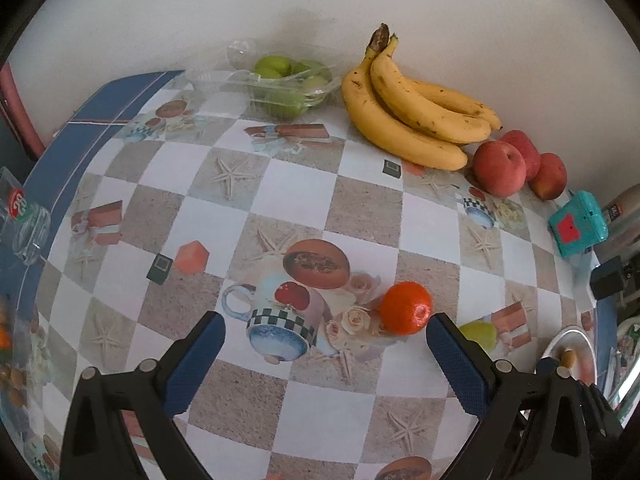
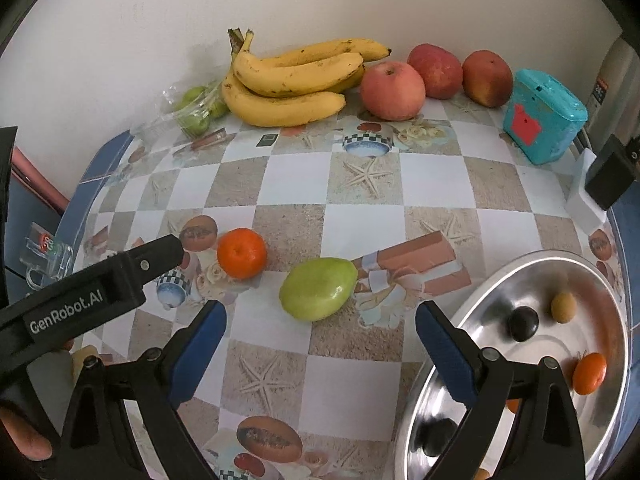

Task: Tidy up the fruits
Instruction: 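Move the left gripper to the orange while the right gripper approaches the green pear, then grasp the orange with the left gripper while the right gripper grasps the green pear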

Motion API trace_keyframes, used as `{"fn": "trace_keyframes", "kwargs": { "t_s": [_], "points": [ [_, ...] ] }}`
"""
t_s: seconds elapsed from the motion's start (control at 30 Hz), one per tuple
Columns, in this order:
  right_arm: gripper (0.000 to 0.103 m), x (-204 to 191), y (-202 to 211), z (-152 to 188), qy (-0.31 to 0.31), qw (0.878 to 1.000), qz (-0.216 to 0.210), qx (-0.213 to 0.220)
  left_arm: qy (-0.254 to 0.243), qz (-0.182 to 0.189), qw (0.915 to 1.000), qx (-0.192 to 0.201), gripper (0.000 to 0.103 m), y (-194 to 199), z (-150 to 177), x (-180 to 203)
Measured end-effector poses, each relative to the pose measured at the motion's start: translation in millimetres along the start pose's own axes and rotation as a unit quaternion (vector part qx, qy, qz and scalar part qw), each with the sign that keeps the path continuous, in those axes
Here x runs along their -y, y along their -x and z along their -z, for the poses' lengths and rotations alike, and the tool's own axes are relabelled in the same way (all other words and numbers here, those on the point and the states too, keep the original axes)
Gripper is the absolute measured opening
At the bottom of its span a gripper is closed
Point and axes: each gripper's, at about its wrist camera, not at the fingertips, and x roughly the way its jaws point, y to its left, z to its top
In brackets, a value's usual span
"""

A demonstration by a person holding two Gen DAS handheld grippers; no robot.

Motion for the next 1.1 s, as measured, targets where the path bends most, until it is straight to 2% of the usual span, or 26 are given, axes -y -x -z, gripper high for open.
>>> {"fn": "trace_keyframes", "kwargs": {
  "t_s": [0.1, 0.17, 0.2, 0.33, 0.57, 0.6, 0.67, 0.77, 0.9, 0.97, 1.03, 1.1],
  "points": [
    [0.096, -1, -5, -1, 0.0, 1.0, 0.0, -0.003, 0.007, 0.008, 0.9999, 0.01, 0.102, -1, -3, -3],
    [0.09, -1, -7, -1, 0.003, 1.0, -0.002, -0.004, 0.011, 0.013, 0.9998, 0.011, 0.101, -4, -4, -3],
    [0.087, -2, -9, -1, 0.005, 1.0, -0.001, -0.005, 0.011, 0.02, 0.9997, 0.01, 0.101, -6, -5, -3],
    [0.086, -1, -15, -4, 0.005, 1.0, 0.004, -0.007, 0.014, 0.05, 0.9986, 0.001, 0.099, -14, -6, 0],
    [0.086, -8, -25, -7, 0.02, 1.0, 0.004, -0.015, -0.017, 0.073, 0.9971, -0.011, 0.097, -28, -5, 22],
    [0.083, -9, -27, -7, 0.021, 1.0, 0.004, -0.017, -0.02, 0.077, 0.9967, -0.014, 0.096, -30, -5, 24],
    [0.078, -9, -31, -7, 0.024, 0.999, 0.006, -0.02, -0.028, 0.08, 0.9962, -0.018, 0.092, -34, -4, 27],
    [0.078, -8, -38, -6, 0.024, 0.999, 0.01, -0.026, -0.038, 0.08, 0.9957, -0.025, 0.086, -41, -4, 30],
    [0.077, -8, -43, -5, 0.027, 0.999, 0.011, -0.03, -0.043, 0.084, 0.9949, -0.034, 0.072, -49, -3, 31],
    [0.073, -9, -44, -5, 0.027, 0.999, 0.011, -0.03, -0.044, 0.086, 0.9947, -0.035, 0.069, -51, -2, 31],
    [0.066, -11, -46, -5, 0.028, 0.999, 0.012, -0.03, -0.043, 0.093, 0.9942, -0.033, 0.063, -52, -3, 31],
    [0.065, -11, -45, -5, 0.03, 0.999, 0.013, -0.029, -0.046, 0.1, 0.9935, -0.031, 0.059, -53, -3, 33]
  ]
}}
